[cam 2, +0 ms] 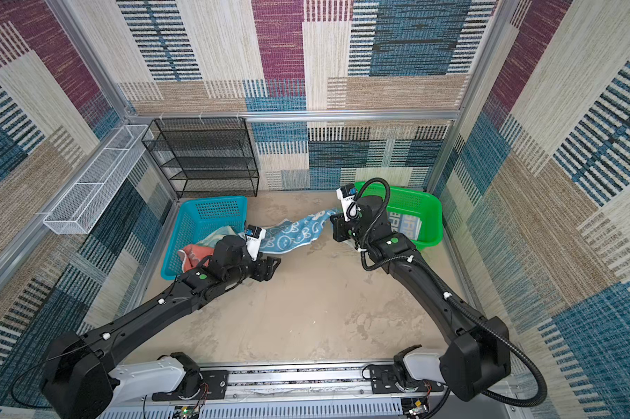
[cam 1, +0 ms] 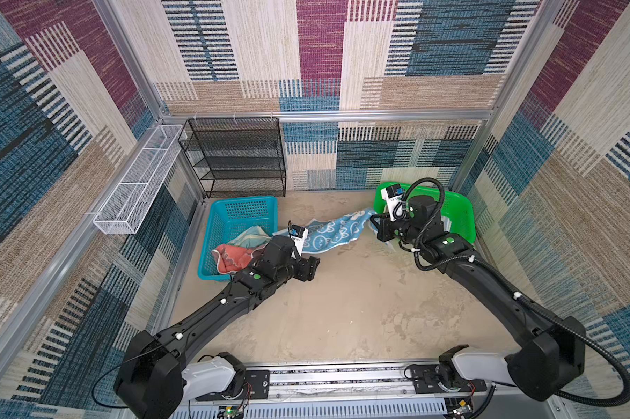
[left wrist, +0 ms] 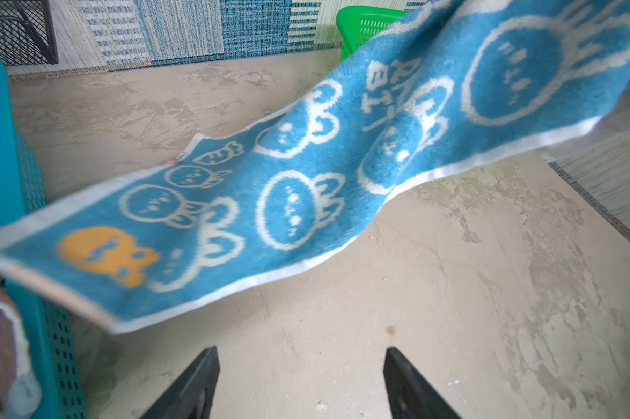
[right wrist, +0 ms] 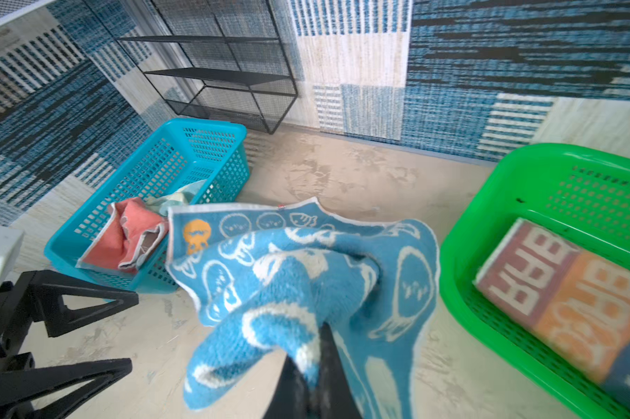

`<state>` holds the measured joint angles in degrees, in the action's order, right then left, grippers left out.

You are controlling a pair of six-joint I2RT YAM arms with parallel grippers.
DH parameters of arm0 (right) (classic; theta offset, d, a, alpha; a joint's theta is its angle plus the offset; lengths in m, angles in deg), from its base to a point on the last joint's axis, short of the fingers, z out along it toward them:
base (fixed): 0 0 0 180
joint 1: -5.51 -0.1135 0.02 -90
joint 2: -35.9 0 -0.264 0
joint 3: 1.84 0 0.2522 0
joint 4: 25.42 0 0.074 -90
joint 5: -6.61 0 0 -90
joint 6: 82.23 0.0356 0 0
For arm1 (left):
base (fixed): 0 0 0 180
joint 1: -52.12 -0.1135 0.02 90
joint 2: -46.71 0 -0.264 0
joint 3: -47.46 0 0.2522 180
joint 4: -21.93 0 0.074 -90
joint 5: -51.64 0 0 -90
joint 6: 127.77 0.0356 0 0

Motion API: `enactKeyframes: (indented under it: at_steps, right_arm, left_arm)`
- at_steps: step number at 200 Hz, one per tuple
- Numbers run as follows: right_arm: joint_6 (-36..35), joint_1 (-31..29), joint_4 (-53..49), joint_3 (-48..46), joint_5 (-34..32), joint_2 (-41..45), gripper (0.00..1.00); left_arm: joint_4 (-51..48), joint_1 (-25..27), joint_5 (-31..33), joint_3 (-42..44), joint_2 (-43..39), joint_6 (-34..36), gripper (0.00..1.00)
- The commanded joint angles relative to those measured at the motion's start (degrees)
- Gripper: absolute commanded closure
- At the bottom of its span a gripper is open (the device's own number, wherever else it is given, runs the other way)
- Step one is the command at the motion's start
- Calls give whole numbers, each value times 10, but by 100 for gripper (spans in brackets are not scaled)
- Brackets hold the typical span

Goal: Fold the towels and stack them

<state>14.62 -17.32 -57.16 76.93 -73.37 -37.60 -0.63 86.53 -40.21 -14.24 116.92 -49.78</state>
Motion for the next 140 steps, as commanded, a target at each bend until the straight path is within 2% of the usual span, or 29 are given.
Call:
enactKeyframes:
  at_steps: [1, 13, 23, 76, 96, 140]
  right_arm:
    - [6, 1, -35, -10, -60, 17, 100]
    - [7, 1, -40, -18, -75, 25, 100]
    - [5, 1, -39, -24, -63, 28, 100]
    - [-8, -13, 7, -50, 158, -67, 100]
    - [-7, -20, 37, -56, 209, -106, 99]
    - [-9, -25, 51, -29, 237, -179, 98]
  left_arm:
    - [15, 3, -4, -5, 4, 15, 24]
    - [15, 5, -4, -7, 9, 15, 24]
    - [17, 6, -7, -10, 13, 17, 24]
    - [21, 18, -9, -26, 50, 34, 24]
    - [34, 24, 4, -17, 64, 52, 24]
    - [82, 35, -13, -3, 91, 51, 22]
